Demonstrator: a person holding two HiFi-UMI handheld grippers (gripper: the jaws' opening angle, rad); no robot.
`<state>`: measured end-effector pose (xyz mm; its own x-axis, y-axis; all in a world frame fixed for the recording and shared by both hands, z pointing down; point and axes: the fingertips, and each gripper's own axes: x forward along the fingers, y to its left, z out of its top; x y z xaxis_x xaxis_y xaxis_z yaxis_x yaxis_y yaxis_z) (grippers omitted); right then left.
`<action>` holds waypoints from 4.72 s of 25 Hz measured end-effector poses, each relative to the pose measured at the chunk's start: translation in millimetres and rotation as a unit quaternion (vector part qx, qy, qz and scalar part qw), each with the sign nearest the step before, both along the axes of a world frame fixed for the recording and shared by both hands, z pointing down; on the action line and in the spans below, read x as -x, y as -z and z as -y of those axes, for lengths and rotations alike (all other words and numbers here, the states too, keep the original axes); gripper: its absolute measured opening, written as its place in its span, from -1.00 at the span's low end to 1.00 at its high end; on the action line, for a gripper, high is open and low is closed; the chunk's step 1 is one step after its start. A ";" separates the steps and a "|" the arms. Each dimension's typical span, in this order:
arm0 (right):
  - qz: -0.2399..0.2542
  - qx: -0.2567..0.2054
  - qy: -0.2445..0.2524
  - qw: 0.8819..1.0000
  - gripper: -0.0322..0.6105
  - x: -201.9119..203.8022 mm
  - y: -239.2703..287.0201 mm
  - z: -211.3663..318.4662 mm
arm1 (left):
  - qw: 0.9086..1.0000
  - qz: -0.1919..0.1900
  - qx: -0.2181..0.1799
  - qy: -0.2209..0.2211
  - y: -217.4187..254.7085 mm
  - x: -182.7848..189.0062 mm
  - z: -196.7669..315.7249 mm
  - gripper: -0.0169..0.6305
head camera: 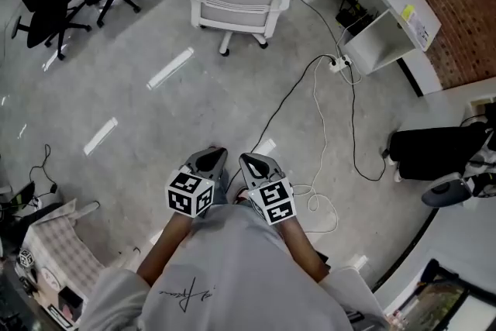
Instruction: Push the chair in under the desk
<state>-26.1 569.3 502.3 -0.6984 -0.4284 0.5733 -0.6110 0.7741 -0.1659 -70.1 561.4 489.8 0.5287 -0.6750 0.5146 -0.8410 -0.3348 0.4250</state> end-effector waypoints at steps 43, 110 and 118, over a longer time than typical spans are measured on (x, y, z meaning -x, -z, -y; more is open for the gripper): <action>0.019 -0.004 -0.039 0.999 -0.81 124.0 27.0 166.3 | 0.999 -0.002 -0.044 0.005 27.3 143.6 140.1 -0.94; -0.213 -0.129 0.104 0.963 -0.40 107.5 4.3 600.6 | 0.840 0.475 -0.119 -0.233 -4.7 209.4 587.5 -0.37; -0.348 -0.150 0.166 0.910 -0.36 103.0 -34.1 626.6 | 0.795 0.513 -0.120 -0.300 -31.8 227.1 611.6 -0.36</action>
